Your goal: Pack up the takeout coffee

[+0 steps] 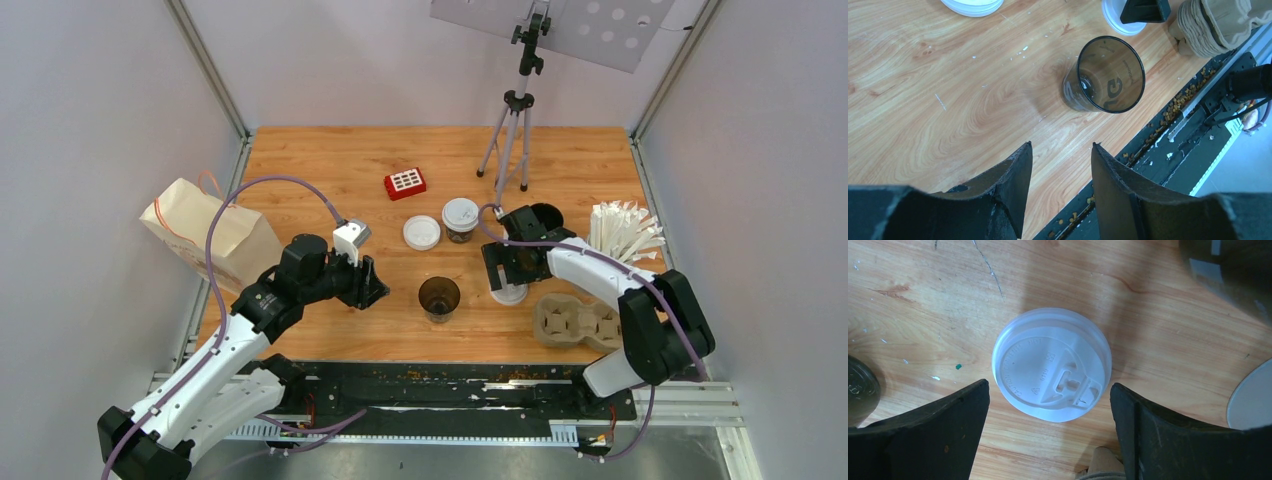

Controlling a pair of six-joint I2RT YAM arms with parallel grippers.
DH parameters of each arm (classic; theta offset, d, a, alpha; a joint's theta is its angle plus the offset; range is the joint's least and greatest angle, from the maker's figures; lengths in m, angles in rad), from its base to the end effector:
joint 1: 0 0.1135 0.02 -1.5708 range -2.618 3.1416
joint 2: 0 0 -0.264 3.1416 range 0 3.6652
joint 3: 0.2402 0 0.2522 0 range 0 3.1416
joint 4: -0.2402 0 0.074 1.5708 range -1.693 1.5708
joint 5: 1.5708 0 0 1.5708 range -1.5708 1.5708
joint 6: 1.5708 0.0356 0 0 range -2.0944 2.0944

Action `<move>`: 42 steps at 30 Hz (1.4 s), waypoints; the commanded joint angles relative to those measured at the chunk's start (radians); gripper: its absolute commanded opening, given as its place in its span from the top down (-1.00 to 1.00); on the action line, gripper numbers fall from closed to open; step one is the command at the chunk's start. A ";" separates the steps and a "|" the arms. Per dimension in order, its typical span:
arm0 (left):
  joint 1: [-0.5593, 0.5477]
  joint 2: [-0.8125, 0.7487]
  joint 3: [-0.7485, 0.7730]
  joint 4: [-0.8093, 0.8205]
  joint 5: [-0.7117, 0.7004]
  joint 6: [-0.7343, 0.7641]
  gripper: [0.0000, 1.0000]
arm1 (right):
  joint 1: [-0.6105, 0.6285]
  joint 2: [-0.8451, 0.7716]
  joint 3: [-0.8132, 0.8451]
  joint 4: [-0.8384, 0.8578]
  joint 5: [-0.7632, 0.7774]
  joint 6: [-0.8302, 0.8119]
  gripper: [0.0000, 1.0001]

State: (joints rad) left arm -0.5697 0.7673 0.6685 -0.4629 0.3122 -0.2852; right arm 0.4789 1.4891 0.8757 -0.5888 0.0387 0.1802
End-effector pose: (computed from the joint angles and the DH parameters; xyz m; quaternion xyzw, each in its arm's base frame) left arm 0.1381 -0.1014 0.2749 0.1970 0.8454 -0.3218 0.3782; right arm 0.2427 0.1245 0.1825 -0.1427 0.9725 0.0413 0.1795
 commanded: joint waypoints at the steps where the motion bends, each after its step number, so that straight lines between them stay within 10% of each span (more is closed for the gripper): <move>1: -0.004 -0.005 0.036 0.008 -0.002 0.021 -0.10 | -0.005 0.017 -0.003 0.042 -0.023 -0.009 -0.78; 42: -0.004 -0.011 0.042 -0.003 -0.026 0.028 -0.12 | 0.069 -0.226 0.240 -0.233 -0.100 -0.015 -0.34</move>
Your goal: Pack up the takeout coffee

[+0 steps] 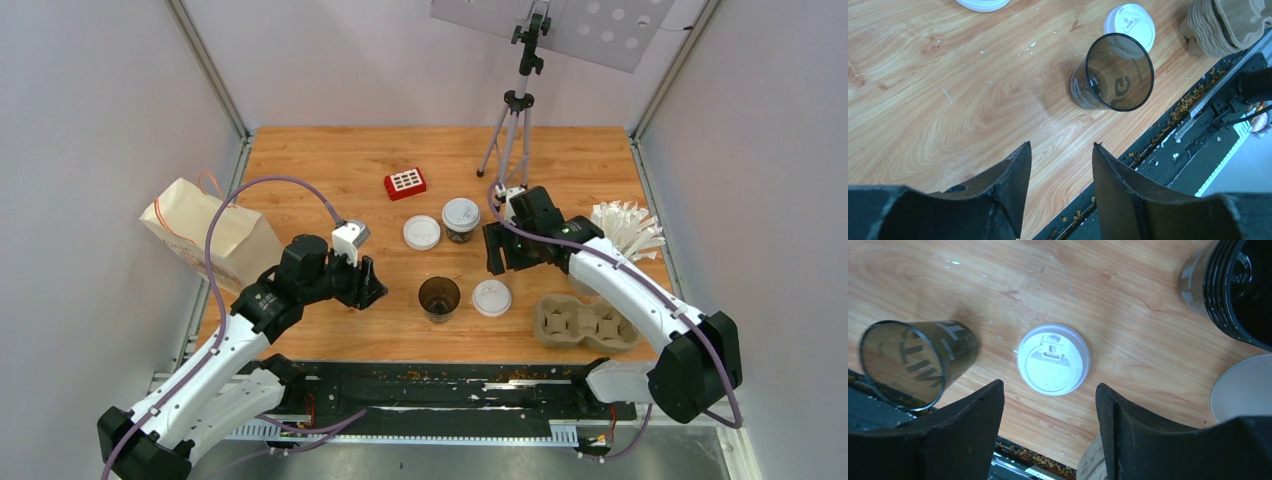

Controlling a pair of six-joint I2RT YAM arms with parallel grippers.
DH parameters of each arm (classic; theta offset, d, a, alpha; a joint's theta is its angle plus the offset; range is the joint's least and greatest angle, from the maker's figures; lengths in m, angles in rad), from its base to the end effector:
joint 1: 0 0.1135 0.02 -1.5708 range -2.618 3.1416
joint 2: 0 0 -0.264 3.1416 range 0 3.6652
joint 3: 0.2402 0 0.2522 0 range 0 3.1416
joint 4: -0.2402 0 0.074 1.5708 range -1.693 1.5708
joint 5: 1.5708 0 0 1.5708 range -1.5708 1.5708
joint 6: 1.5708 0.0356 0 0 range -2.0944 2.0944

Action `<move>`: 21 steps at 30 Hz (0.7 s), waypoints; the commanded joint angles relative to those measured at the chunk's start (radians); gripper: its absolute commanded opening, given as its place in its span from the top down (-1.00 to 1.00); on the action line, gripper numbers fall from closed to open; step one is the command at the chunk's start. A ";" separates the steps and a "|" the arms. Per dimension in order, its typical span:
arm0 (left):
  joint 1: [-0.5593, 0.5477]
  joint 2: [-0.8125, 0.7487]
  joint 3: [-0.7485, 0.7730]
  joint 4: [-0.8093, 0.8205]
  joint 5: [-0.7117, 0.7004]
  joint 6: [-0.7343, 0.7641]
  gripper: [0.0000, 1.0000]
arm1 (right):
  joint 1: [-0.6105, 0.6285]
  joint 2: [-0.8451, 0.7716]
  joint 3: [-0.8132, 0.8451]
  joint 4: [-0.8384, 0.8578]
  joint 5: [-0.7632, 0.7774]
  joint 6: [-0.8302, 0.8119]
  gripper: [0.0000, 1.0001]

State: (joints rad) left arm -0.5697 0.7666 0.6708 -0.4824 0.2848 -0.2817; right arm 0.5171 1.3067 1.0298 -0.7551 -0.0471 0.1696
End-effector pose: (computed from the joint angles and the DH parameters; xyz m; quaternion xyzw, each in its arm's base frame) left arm 0.1378 -0.1001 0.2738 0.1918 0.8517 -0.3083 0.3778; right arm 0.2246 0.1297 0.2651 -0.1728 0.9481 0.1109 0.2429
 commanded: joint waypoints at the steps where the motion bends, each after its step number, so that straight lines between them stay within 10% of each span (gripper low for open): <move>1: -0.004 -0.012 0.039 0.016 0.003 0.025 -0.12 | 0.042 -0.049 0.101 -0.079 -0.014 -0.005 -0.34; 21: -0.004 -0.032 0.033 0.025 0.000 0.021 -0.14 | 0.162 0.067 -0.019 0.071 0.169 -0.018 -0.64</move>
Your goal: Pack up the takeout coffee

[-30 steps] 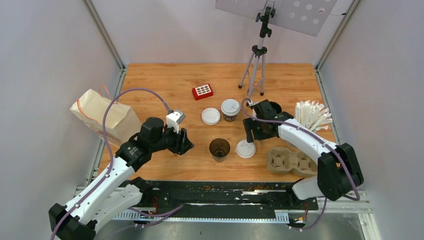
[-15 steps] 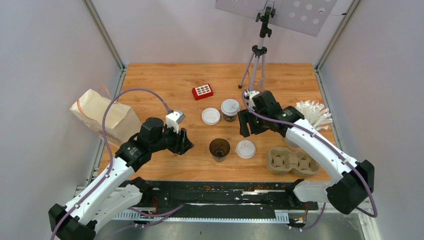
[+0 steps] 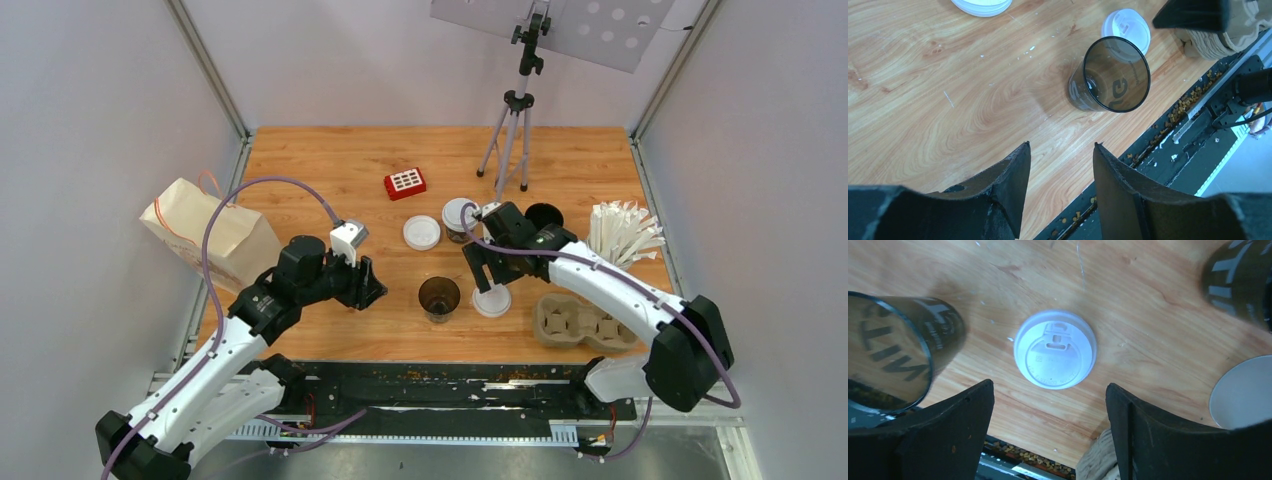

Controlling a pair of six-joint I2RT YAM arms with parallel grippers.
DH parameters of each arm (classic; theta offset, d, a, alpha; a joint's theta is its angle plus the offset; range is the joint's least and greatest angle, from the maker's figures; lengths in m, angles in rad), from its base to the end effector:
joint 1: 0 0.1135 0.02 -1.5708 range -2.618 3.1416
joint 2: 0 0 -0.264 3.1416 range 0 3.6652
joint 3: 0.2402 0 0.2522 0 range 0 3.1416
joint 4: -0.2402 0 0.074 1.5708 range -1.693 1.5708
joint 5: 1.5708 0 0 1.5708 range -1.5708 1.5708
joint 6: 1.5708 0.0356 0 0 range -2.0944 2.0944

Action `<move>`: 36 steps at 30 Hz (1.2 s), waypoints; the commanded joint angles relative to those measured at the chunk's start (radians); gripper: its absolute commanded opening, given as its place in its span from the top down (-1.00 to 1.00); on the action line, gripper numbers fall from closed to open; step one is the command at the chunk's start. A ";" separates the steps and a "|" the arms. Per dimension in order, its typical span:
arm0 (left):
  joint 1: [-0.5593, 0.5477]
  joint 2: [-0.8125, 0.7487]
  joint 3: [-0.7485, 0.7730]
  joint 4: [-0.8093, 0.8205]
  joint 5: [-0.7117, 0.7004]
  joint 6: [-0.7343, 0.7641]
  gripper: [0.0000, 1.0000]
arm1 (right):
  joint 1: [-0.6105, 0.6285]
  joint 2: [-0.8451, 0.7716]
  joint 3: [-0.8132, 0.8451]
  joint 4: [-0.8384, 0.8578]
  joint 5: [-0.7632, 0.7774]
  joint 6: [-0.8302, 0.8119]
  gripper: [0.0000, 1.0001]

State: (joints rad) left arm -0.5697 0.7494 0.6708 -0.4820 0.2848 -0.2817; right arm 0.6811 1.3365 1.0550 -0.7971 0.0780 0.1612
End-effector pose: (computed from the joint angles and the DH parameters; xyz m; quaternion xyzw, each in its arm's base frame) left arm 0.1354 -0.0986 0.2764 0.1923 0.8474 -0.3109 0.3850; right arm 0.2056 0.1631 0.2634 -0.2399 0.9390 0.0650 0.2376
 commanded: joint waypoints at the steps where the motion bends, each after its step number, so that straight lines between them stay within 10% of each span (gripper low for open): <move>1: -0.003 -0.013 0.035 0.025 0.001 0.021 -0.14 | -0.002 0.053 -0.054 0.122 0.049 -0.001 -0.68; 36: -0.004 -0.004 0.033 0.020 0.004 0.021 -0.15 | -0.003 0.163 -0.219 0.305 -0.030 0.037 -0.80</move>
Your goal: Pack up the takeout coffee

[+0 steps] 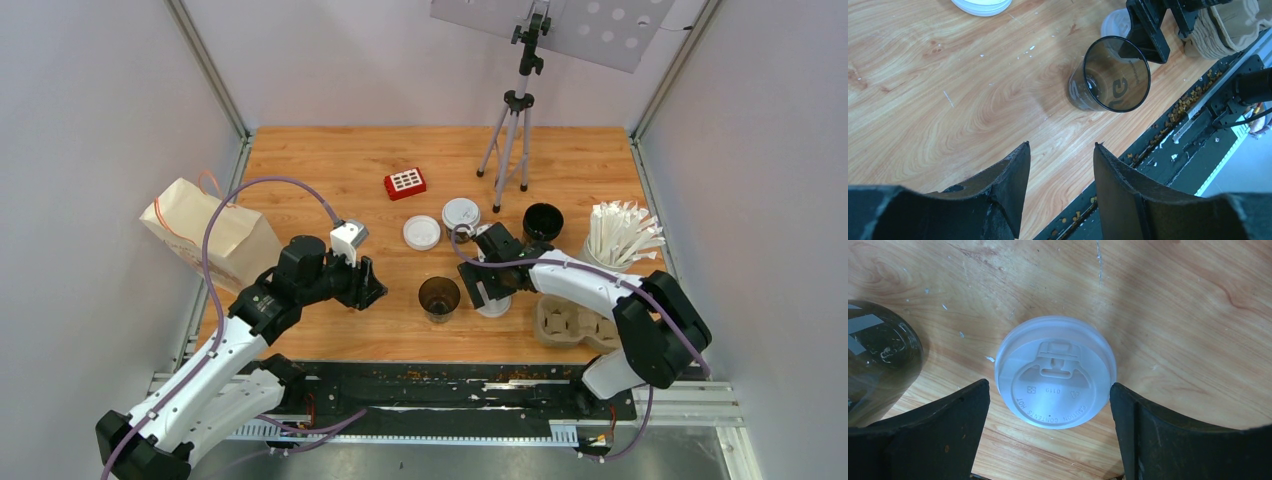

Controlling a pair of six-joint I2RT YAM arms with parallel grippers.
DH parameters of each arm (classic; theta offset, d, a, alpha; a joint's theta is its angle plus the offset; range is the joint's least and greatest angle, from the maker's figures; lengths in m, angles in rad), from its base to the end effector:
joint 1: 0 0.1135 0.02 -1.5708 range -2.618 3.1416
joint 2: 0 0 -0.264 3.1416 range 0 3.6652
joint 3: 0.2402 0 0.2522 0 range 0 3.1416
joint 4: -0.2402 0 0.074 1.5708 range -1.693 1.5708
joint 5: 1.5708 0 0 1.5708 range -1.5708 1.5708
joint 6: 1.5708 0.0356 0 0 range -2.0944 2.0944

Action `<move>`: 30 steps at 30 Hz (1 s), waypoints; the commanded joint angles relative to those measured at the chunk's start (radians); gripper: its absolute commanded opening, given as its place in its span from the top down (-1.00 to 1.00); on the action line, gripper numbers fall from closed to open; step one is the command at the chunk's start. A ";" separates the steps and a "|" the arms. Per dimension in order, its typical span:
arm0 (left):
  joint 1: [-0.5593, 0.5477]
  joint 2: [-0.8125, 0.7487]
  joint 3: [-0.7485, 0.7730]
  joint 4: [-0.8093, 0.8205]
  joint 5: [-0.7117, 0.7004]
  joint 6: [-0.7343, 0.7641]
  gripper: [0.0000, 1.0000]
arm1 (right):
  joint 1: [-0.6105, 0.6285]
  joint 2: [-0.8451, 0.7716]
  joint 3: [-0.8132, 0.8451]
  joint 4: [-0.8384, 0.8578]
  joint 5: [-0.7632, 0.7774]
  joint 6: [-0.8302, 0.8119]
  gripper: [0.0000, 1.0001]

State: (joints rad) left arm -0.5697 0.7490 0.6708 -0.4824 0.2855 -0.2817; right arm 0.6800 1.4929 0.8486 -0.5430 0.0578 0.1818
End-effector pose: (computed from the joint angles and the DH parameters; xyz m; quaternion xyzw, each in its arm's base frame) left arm 0.1353 -0.0986 0.2764 0.1924 0.8474 -0.3112 0.3848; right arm 0.2131 0.1696 0.1760 -0.2366 0.9523 0.0538 0.1849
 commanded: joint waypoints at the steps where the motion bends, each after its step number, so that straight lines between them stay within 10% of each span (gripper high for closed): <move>1: -0.004 -0.004 0.034 0.022 0.003 0.021 -0.15 | -0.001 0.008 -0.015 0.054 -0.008 0.016 -0.80; 30: -0.004 -0.010 0.030 0.026 0.001 0.018 -0.16 | -0.001 0.001 0.016 0.001 0.090 -0.006 -0.57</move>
State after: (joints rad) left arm -0.5697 0.7486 0.6708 -0.4824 0.2855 -0.2817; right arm 0.6796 1.5059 0.8360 -0.5232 0.0902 0.1818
